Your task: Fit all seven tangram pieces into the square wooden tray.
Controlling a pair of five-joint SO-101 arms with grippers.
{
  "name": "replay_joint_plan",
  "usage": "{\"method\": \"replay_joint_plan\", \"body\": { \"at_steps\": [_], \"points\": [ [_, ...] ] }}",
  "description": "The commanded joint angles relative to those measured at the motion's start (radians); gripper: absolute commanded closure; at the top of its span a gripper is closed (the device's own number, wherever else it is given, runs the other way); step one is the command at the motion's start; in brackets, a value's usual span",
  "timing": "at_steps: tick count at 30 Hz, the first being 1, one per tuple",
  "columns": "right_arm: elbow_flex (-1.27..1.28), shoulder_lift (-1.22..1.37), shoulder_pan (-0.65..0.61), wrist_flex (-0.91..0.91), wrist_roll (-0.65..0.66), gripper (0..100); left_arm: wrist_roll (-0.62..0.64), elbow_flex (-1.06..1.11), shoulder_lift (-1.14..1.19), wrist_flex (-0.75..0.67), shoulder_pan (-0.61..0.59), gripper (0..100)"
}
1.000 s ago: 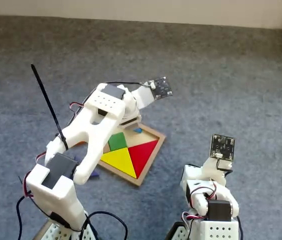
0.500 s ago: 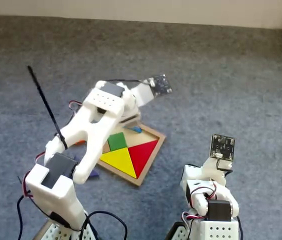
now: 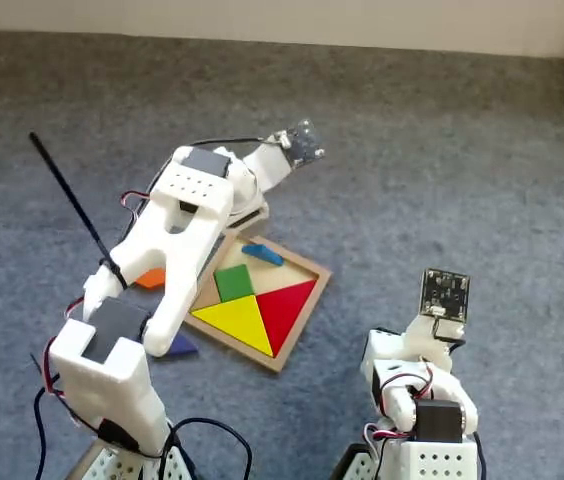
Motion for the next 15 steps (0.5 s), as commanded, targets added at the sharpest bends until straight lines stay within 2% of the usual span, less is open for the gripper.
{"method": "replay_joint_plan", "body": {
  "at_steps": [1, 8, 15],
  "points": [
    [0.116, -0.012, 0.010, -0.004, 0.008, 99.4, 0.017, -0.002, -0.002, 0.009, 0.045, 77],
    [0.116, -0.012, 0.010, -0.004, 0.008, 99.4, 0.014, 0.027, -0.005, 0.107, 0.087, 77],
    [0.116, -0.012, 0.010, -0.004, 0.008, 99.4, 0.015, 0.024, -0.007, 0.121, 0.097, 77]
  ]
}}
